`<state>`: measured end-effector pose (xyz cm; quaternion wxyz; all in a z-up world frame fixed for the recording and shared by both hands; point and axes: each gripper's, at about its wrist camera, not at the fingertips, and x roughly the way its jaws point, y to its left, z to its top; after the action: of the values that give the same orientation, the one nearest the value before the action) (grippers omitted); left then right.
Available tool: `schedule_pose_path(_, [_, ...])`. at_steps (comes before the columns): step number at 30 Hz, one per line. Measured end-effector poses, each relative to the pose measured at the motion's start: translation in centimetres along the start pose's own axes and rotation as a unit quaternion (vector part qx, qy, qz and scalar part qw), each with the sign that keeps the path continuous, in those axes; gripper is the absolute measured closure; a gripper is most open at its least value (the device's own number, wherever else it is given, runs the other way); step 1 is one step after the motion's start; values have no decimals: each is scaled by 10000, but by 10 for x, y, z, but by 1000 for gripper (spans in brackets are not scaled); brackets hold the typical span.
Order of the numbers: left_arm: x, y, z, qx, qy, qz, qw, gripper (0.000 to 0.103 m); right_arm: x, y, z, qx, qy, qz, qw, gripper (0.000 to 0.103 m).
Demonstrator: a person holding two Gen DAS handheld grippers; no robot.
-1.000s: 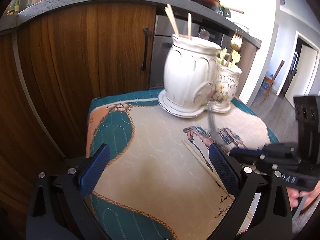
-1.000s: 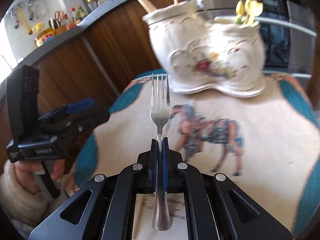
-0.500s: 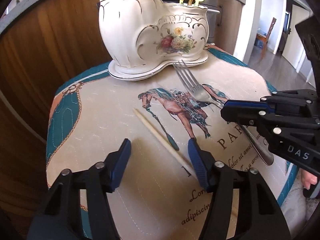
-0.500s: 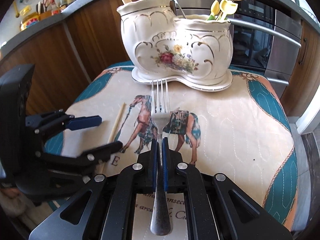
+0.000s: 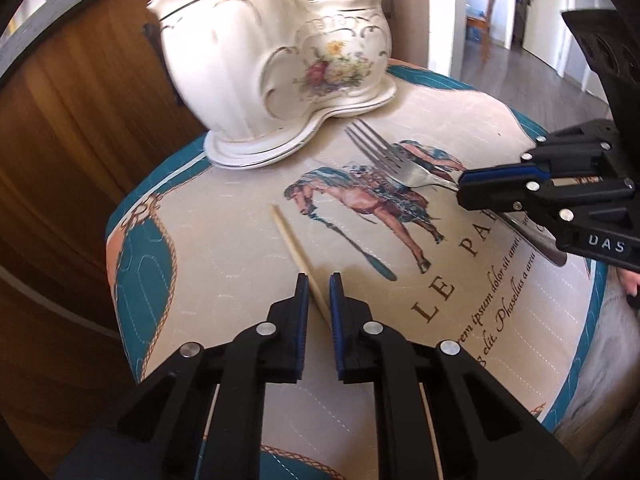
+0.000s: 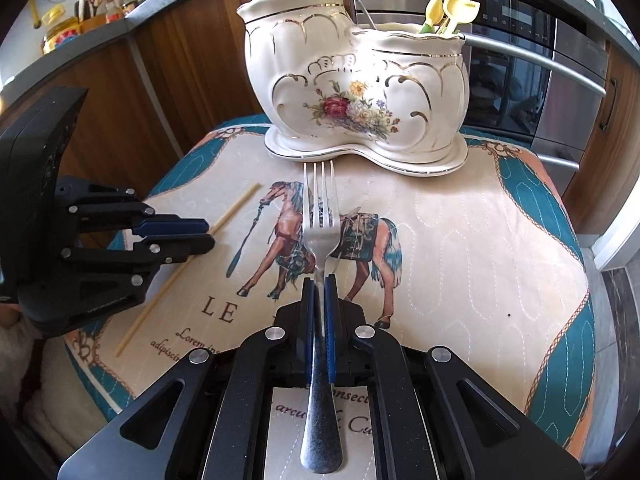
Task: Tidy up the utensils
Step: 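Grasp the last chopstick with the left tool while the right tool holds the fork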
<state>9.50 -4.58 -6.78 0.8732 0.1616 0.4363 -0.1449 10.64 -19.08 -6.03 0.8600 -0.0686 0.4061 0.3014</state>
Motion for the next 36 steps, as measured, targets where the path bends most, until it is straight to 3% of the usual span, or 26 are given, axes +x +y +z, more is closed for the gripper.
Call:
schedule_pose_path(2, [-2, -8, 0, 134, -14, -286, 9995, 95, -1, -1, 0, 8, 0, -6, 10000, 97])
schedule_pose_path(5, [-7, -22, -2, 323, -7, -429, 9986, 94, 0, -3, 0, 28, 24, -24, 10000, 97])
schedule_pose_path(9, [-14, -20, -6, 119, 2, -298, 9995, 93, 1, -5, 0, 26, 97, -13, 9999, 97])
schedule_pose_path(12, [-16, -9, -8, -433, 57, -177, 9989, 73, 5, -6, -1, 65, 186, 8, 9998, 96])
schedule_pose_path(14, [-17, -4, -10, -704, 70, -144, 9974, 49, 5, -6, 0, 45, 193, -18, 9998, 95])
schedule_pose_path(20, [-17, -9, -18, -1209, 92, 95, 9926, 47, 5, -4, 3, 69, 177, -66, 9998, 90])
schedule_pose_path(22, [-16, -15, -20, -1217, 124, 71, 9925, 51, 7, -5, 3, 117, 207, -58, 9997, 87])
schedule_pose_path(28, [-13, -21, -19, -1109, 69, 67, 9938, 92, 11, -2, 1, -54, 237, -187, 9995, 87])
schedule_pose_path(29, [-14, -19, -19, -1119, 56, 68, 9937, 98, 11, -1, 0, -76, 226, -196, 9995, 92])
schedule_pose_path(31, [-11, -12, -19, -1209, 8, -2, 9927, 98, 11, 1, 0, -69, 196, -178, 9996, 96])
schedule_pose_path(36, [-12, -1, -21, -1346, -218, -167, 9905, 98, 6, 4, 0, -79, 27, -143, 9999, 97])
